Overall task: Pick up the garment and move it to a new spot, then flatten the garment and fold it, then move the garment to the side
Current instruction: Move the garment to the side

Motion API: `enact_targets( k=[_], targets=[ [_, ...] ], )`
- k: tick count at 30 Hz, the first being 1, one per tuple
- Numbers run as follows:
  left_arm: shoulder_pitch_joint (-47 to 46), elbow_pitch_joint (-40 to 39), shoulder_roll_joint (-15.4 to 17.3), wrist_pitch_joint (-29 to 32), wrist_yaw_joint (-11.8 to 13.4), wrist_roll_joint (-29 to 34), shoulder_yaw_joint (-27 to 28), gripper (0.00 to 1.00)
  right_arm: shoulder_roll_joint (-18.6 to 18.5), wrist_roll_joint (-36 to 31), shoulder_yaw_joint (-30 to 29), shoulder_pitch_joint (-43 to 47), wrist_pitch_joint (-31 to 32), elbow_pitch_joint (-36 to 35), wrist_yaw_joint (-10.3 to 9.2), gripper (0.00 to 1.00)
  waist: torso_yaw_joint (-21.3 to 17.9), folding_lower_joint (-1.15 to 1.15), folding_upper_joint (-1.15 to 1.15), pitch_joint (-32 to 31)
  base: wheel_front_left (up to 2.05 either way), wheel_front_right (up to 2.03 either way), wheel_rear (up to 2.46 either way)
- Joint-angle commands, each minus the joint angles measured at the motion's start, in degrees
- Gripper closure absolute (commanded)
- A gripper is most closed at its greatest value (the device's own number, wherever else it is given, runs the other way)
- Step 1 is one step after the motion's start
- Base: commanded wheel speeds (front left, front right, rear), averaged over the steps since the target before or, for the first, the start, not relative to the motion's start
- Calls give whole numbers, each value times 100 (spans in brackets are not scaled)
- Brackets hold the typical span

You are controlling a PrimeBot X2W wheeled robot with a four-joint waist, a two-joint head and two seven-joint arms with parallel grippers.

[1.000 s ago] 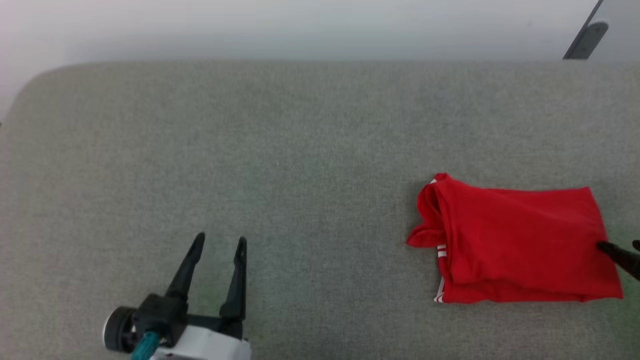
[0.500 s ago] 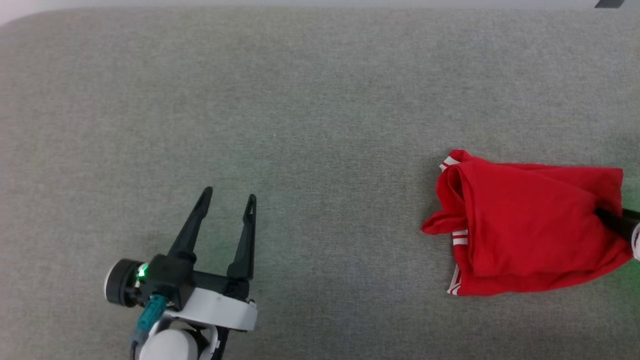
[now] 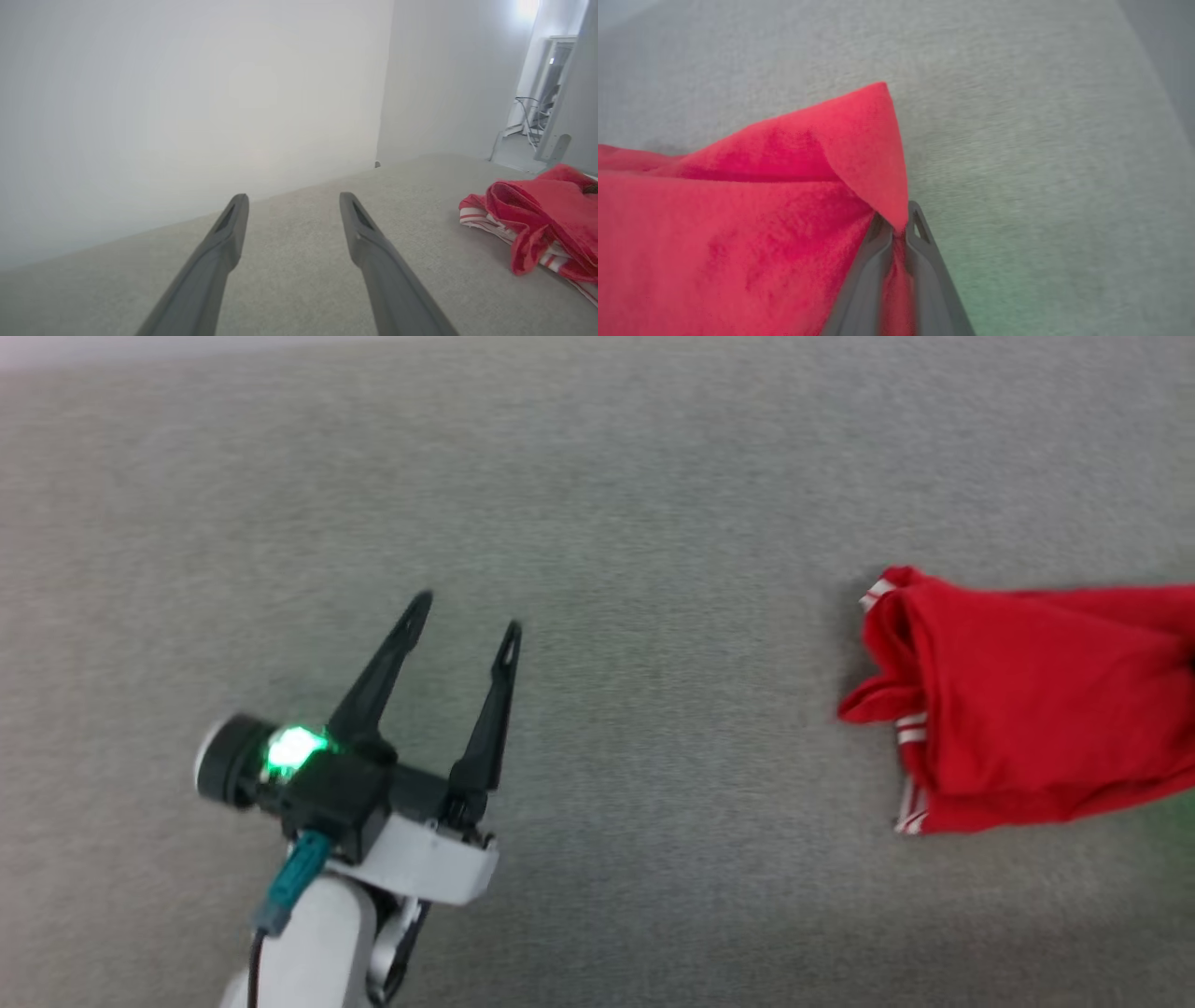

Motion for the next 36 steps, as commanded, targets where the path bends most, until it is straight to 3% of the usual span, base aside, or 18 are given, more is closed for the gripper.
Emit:
enact_targets(
  k=[1,11,20,28,36],
  targets=[
    [-175,-16,56,2,-20,36,-40,0,-48,22,-39,-91,-90,45,-11,100,-384,0,0,248,0,0,0],
    [-2026,226,660,2,-19,17,-1173,0,-110,-72,-172,-1101,-949,997,-11,100,-1008,0,0,1012,0,0,0],
    [-3587,586,694,2,-17,-115,-1878,0,-102,-649,-59,-2286,-1935,2277,-11,100,-1073,0,0,1532,0,0,0],
    [-4214,799,668,2,-16,-180,-2104,0,53,-1037,192,-2931,-2565,3059,-11,100,-1095,0,0,1769,0,0,0],
    [-4252,920,737,2,-17,-265,-2140,0,155,-1274,392,-3215,-3062,3612,-12,100,-1040,0,0,1821,0,0,0]
  ],
)
